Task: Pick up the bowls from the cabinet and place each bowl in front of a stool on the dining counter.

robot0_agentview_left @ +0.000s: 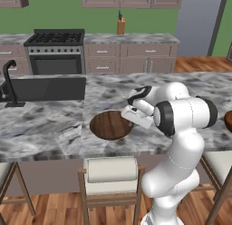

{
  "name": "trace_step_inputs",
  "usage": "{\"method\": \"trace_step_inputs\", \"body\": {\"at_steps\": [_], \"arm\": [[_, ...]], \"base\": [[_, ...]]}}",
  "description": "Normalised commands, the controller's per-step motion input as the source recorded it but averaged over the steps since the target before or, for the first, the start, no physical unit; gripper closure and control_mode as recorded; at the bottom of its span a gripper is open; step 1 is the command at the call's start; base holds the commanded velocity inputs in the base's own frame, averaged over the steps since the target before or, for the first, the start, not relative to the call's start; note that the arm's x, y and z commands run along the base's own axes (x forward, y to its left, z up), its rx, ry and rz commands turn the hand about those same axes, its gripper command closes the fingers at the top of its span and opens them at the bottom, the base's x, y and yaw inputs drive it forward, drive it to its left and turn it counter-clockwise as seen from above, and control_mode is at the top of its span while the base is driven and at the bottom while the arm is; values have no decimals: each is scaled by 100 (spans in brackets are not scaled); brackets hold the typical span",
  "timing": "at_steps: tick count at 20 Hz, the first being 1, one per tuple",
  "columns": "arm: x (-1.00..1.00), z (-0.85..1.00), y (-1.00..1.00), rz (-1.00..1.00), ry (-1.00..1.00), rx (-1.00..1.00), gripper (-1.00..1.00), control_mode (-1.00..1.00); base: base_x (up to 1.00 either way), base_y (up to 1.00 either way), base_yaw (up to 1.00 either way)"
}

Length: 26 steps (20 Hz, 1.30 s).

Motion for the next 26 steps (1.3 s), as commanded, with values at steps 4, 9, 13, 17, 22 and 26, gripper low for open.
{"method": "trace_step_inputs", "body": {"at_steps": [4, 9, 13, 17, 22, 26], "arm": [[0, -1, 12, 0, 0, 0, 100, -100], [0, -16, 15, 0, 0, 0, 100, -100], [0, -23, 13, 0, 0, 0, -100, -100], [0, 0, 0, 0, 0, 0, -100, -100], [-2, 18, 0, 0, 0, -3, -100, -100], [-29, 51, 0, 0, 0, -12, -100, -100]], "base": [[0, 0, 0], [0, 0, 0], [0, 0, 0], [0, 0, 0], [0, 0, 0], [0, 0, 0]]}}
